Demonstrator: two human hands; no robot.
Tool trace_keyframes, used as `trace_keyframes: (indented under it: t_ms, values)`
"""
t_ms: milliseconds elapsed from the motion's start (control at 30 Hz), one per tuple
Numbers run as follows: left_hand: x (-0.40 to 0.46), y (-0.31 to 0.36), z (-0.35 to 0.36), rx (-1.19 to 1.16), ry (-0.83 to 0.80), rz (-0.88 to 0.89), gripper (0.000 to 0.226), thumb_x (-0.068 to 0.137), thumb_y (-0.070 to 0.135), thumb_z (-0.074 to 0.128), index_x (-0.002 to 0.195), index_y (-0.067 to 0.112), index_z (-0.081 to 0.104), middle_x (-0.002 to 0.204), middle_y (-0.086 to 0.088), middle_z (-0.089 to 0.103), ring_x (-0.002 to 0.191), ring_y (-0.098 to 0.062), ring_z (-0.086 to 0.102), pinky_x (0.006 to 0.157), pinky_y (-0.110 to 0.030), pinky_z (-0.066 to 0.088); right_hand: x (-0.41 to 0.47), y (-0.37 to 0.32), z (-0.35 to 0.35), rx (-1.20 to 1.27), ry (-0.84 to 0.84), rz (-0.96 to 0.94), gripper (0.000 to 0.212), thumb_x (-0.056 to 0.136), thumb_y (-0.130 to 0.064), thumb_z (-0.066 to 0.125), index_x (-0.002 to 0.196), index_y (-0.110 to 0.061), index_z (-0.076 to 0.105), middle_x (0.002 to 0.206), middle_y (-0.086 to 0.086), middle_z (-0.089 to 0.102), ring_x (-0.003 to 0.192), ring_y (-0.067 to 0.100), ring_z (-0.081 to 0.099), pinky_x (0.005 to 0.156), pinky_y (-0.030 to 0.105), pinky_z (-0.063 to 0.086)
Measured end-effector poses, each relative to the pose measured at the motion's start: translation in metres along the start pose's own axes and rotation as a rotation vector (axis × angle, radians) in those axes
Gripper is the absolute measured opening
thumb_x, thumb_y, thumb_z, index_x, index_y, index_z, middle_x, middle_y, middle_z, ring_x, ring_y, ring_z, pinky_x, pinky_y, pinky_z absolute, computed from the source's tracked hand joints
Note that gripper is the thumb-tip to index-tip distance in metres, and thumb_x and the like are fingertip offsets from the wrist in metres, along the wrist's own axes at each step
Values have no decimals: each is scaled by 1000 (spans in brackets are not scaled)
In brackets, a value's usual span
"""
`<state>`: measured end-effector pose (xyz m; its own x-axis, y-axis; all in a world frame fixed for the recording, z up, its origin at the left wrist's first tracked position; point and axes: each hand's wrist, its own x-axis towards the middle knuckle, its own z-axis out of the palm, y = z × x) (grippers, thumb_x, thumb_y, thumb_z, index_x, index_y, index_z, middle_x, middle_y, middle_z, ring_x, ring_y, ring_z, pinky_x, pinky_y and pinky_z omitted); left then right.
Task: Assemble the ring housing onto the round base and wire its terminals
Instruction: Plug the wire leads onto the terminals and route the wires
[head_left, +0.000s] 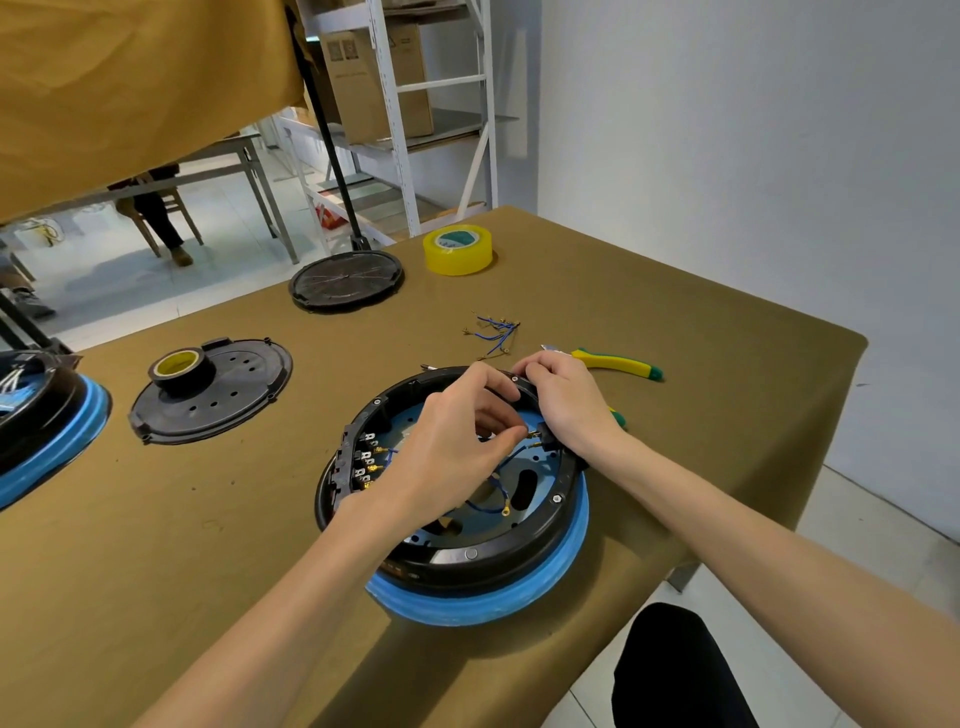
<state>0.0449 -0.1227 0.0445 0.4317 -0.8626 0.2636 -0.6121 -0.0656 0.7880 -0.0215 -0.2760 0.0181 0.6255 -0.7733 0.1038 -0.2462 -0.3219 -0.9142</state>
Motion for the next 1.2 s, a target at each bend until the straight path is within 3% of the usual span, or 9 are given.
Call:
trace_keyframes:
  t_ms: [200, 533, 800, 933, 1100, 1200]
  values:
    - [1, 2, 2, -6, -4, 7, 33, 89, 7, 79, 107, 24, 57, 87, 5, 75, 82, -5, 73, 77, -18, 58, 0, -1, 0, 10, 4, 7, 31, 105, -16, 41, 95, -21, 70, 93, -8, 64, 89, 7, 58, 68, 25, 41]
    - [1, 3, 4, 35, 19, 14, 33, 86, 7, 81, 99, 23, 56, 81, 5, 76, 76, -3, 73, 72, -16, 57, 0, -2, 1, -1, -4, 16, 32, 104, -16, 41, 95, -19, 71, 92, -2, 66, 88, 15, 60, 71, 32, 44]
    - [1, 4, 10, 52, 70, 12, 39, 85, 4, 81, 91, 29, 51, 80, 6, 75, 74, -1, 72, 68, -13, 54, -3, -5, 0, -25, -2, 19, 31, 105, -17, 40, 95, -20, 70, 94, 4, 69, 92, 25, 64, 82, 43, 52]
    - [1, 5, 13, 68, 74, 19, 43, 85, 3, 80, 89, 32, 48, 79, 6, 75, 74, 0, 71, 68, -11, 53, -2, -4, 1, -33, -5, 7, 31, 105, -17, 39, 97, -18, 70, 102, 3, 67, 95, 20, 61, 79, 37, 48]
    - [3, 6, 7, 67, 0, 11, 29, 88, 4, 78, 102, 20, 57, 86, 4, 75, 79, -4, 71, 74, -16, 56, -2, -4, 0, -21, -16, 14, 32, 105, -16, 39, 99, -16, 71, 102, 5, 68, 96, 20, 61, 82, 37, 49]
    - [2, 8, 1, 190, -75, 17, 19, 93, 13, 74, 109, 20, 66, 93, 10, 71, 86, 0, 66, 78, -15, 53, -2, -3, 0, -7, -15, 10, 34, 105, -15, 39, 95, -17, 71, 95, 1, 68, 91, 17, 61, 76, 33, 49]
